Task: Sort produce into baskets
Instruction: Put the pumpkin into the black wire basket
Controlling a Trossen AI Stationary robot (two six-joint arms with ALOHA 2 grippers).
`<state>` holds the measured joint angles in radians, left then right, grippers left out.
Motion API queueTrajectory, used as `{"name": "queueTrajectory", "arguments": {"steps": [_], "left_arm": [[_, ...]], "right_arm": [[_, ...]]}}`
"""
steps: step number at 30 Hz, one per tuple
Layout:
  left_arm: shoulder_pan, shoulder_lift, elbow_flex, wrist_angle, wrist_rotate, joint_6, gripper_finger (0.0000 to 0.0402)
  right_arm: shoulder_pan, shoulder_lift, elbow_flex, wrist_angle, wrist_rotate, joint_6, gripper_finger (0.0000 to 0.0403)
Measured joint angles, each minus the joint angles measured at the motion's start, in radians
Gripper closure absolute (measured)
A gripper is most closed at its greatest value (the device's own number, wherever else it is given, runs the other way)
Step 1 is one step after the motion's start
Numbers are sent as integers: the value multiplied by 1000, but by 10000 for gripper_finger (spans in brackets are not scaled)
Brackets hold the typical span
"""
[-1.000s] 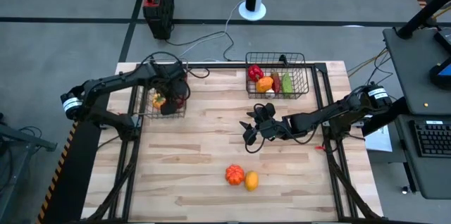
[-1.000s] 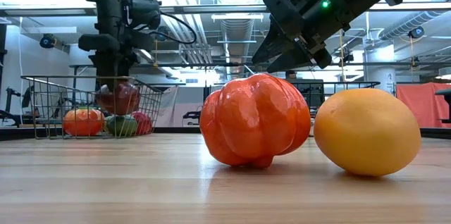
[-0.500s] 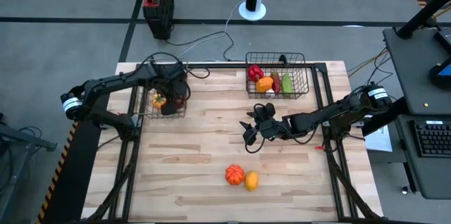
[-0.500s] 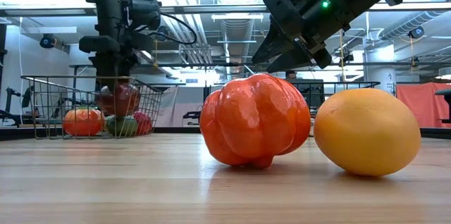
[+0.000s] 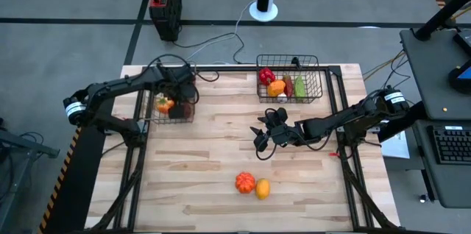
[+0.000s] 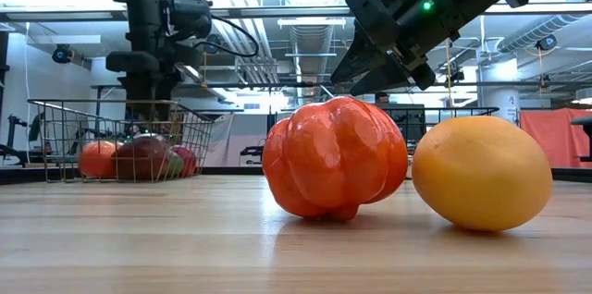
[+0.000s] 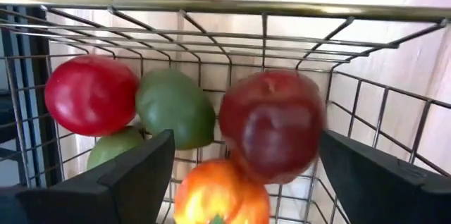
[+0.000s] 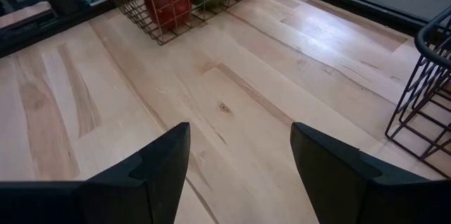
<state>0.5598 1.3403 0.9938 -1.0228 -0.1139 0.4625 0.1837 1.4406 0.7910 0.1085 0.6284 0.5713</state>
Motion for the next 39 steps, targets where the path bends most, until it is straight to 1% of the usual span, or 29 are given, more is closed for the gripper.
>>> {"name": "queueTrajectory", "arguments": {"steps": [9, 12, 15, 17, 19, 22, 24, 28, 30, 32, 34, 36, 39], "left_arm": [[-2, -17, 44, 0, 0, 0, 71], [-15, -41, 70, -16, 0, -53, 71], [-50, -76, 89, -20, 4, -123, 73], [-100, -111, 90, -6, 41, -169, 76], [-181, -145, 90, 29, 70, -226, 79], [-349, -179, 91, 77, 47, -331, 81], [-475, -189, 91, 113, -10, -400, 82], [-722, -182, 91, 164, -184, -525, 82], [-826, -167, 91, 190, -262, -594, 82], [-912, -150, 91, 213, -318, -662, 82], [-980, -132, 91, 224, -349, -726, 82], [-1032, -114, 91, 234, -362, -786, 82], [-1091, -77, 91, 242, -367, -869, 82]], "right_arm": [[0, 0, 0, 0, 0, -7, 165], [0, -3, 0, -1, -17, -7, 165], [2, -10, 2, -1, -86, -37, 165], [8, -10, 13, -1, -157, -69, 165], [22, -11, 27, -3, -221, -93, 165], [56, -11, 69, -41, -263, -110, 165], [84, -12, 116, -122, -263, -110, 165], [149, -8, 232, -336, -262, -75, 165], [188, -5, 287, -442, -263, -46, 165], [225, -1, 333, -530, -263, 19, 165], [260, 1, 376, -607, -264, 122, 165], [293, 1, 408, -682, -263, 230, 165], [346, 1, 426, -703, -263, 360, 165]]}}
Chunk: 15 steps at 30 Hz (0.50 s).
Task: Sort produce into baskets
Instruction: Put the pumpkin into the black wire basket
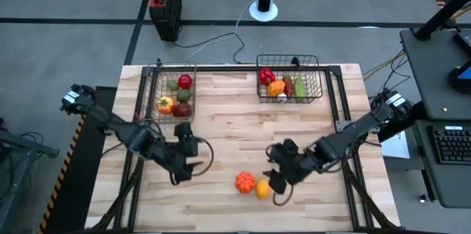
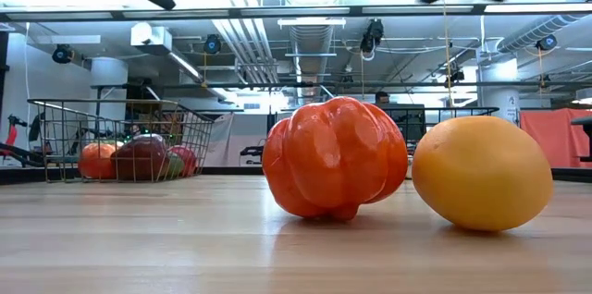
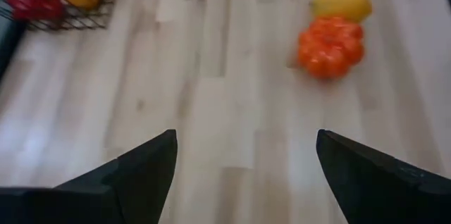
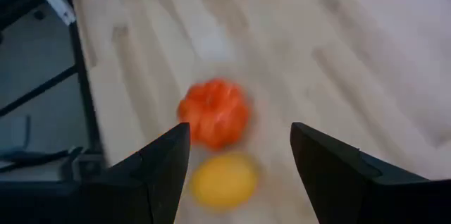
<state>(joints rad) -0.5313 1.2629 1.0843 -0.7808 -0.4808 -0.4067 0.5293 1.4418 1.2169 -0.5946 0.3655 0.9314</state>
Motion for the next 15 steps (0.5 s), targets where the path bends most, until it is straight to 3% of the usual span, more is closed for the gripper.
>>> {"name": "queueTrajectory", "arguments": {"steps": [6, 15], "left_arm": [[-80, 104, 0, 111, 0, -48, 82], [-88, 253, 0, 231, 36, -28, 82]], "right_arm": [[92, 0, -7, -7, -11, 207, 165], [157, 26, -10, -57, -8, 456, 165]]}}
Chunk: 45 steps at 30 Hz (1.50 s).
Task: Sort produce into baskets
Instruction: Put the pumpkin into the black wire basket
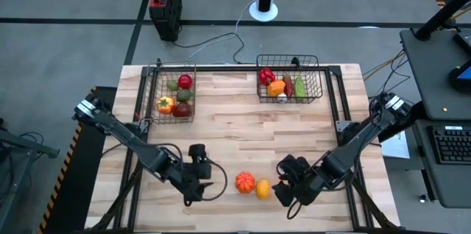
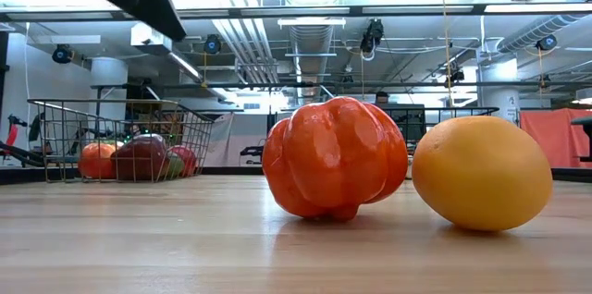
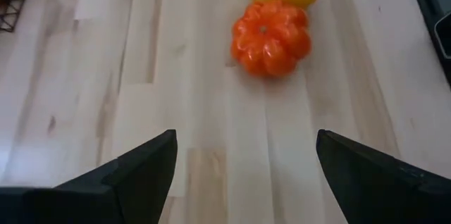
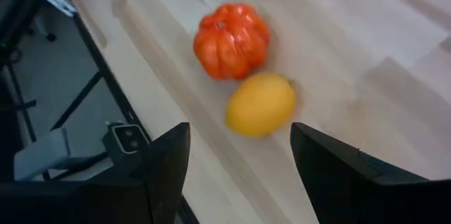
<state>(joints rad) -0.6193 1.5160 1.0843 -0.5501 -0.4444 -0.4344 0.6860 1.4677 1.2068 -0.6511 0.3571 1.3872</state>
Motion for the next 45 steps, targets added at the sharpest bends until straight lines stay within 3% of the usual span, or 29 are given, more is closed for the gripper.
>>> {"name": "queueTrajectory", "arguments": {"steps": [11, 23, 29, 41, 45], "left_arm": [[0, 112, 0, 145, -1, 56, 82], [2, 235, 0, 397, -2, 152, 86], [2, 290, 0, 491, -14, 195, 90], [1, 331, 0, 519, -76, 248, 93], [0, 338, 0, 524, -90, 280, 132]], "right_arm": [[-4, 128, 39, -3, -52, 78, 165], [-109, 167, 94, -40, -47, -105, 165], [-182, 174, 94, -39, -109, -185, 164], [-236, 184, 84, 59, -134, -290, 84], [-241, 229, 83, 79, -156, -313, 65]]}}
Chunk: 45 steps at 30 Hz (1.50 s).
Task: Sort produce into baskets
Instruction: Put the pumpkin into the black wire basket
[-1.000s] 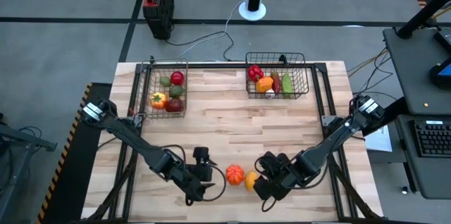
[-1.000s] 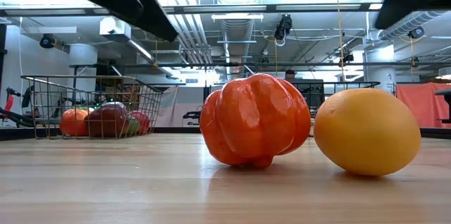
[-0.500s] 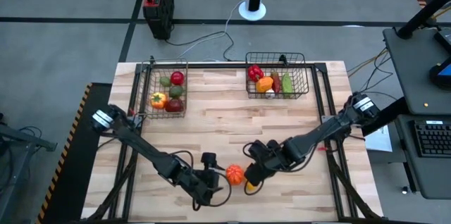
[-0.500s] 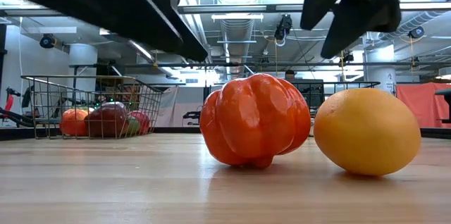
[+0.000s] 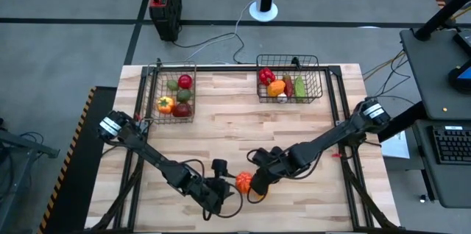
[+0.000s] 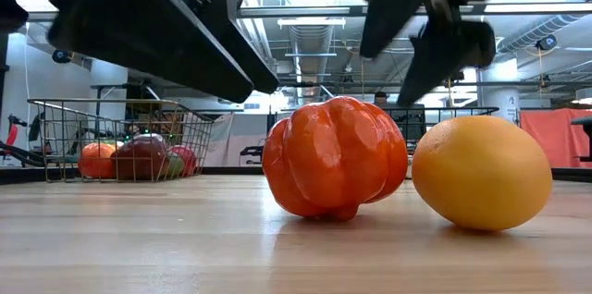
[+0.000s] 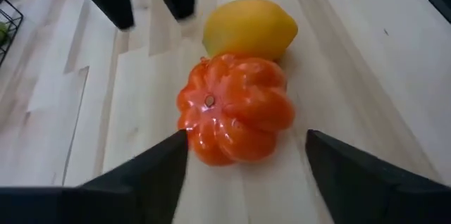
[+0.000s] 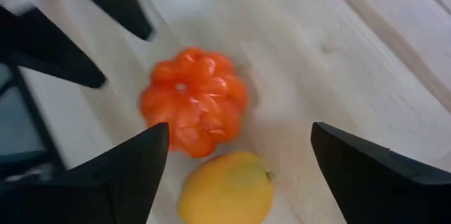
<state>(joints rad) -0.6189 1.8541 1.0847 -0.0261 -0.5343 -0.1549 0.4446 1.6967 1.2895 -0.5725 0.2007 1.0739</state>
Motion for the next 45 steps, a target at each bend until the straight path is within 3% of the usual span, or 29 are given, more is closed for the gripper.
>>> {"name": "queueTrajectory", "arguments": {"steps": [11, 13, 21, 45], "left_arm": [[0, 7, 0, 13, 3, 71, 370], [0, 8, 0, 16, 25, 65, 393], [1, 8, -1, 35, 47, 72, 398], [22, 9, -33, 114, 63, 77, 401]], "right_arm": [[-31, 73, -1, 101, -72, -59, 55], [-39, 73, 0, 123, -81, -67, 54], [-51, 76, -2, 115, -123, -45, 55], [-51, 77, -75, 219, -123, -8, 54]]}}
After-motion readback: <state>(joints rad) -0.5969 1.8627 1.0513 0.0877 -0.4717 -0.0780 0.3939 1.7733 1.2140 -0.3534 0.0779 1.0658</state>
